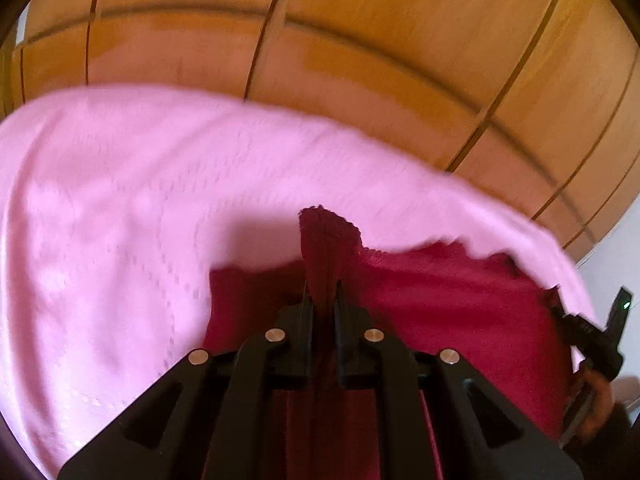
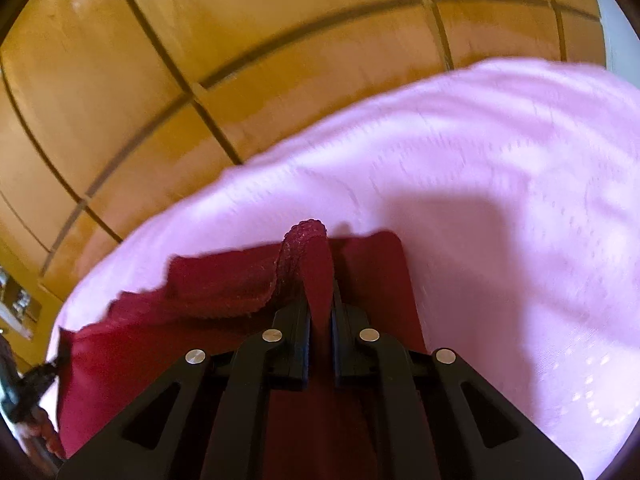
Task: Fold small clothes
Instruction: 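Lower the folded hem onto the shirt and open both grippers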
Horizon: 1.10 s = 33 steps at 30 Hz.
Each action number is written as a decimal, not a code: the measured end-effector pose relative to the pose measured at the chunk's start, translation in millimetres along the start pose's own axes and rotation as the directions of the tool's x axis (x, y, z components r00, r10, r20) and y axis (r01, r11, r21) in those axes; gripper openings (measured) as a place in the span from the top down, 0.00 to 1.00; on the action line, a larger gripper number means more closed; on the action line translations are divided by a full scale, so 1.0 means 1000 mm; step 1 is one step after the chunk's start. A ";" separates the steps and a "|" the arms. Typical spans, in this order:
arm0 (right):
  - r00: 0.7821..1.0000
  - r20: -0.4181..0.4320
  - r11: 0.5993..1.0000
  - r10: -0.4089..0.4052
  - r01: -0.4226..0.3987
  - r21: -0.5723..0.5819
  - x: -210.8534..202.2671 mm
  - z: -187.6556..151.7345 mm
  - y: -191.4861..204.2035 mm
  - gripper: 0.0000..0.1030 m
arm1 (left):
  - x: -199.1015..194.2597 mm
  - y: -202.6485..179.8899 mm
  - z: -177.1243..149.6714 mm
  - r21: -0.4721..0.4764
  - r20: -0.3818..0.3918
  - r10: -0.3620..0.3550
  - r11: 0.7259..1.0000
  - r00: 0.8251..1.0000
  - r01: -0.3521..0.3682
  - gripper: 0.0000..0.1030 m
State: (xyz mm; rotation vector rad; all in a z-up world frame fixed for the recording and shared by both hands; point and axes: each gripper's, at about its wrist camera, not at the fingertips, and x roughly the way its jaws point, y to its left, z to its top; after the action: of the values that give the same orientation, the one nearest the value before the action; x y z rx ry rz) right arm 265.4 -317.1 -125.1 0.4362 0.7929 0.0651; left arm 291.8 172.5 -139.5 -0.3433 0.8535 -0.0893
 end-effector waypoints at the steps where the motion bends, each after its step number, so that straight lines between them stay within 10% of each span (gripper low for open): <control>1: 1.000 0.001 1.000 0.006 -0.006 0.009 0.001 0.000 -0.002 0.93 | 0.008 0.005 -0.007 -0.009 -0.012 0.005 1.000 1.000 -0.006 0.89; 10: 1.000 0.011 1.000 -0.018 0.018 -0.018 0.005 -0.002 0.002 0.91 | 0.012 0.012 -0.013 -0.033 0.007 -0.033 0.999 0.999 0.033 0.81; 15: 1.000 0.014 1.000 -0.008 0.008 -0.011 0.005 -0.002 0.001 0.91 | -0.015 -0.017 -0.009 0.022 0.065 0.029 0.999 0.997 -0.031 0.32; 21: 1.000 0.024 1.000 0.007 -0.006 -0.027 0.003 -0.003 0.004 0.78 | -0.054 -0.071 -0.007 0.138 0.225 -0.028 0.990 0.974 -0.004 0.21; 27: 0.998 0.057 0.993 0.024 -0.018 -0.115 -0.004 -0.008 0.021 0.42 | 0.010 -0.107 -0.016 0.299 0.127 0.013 0.953 0.992 -0.051 0.21; 33: 0.980 0.195 0.995 -0.049 0.064 -0.073 -0.034 -0.012 0.016 0.33 | 0.029 -0.082 -0.021 0.195 0.045 0.017 0.980 0.999 -0.026 0.22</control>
State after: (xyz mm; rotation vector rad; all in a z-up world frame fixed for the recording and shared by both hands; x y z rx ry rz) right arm 234.8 -305.6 -102.5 0.3389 0.6092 0.0011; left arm 299.8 84.1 -146.0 -0.1508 0.7986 -0.1442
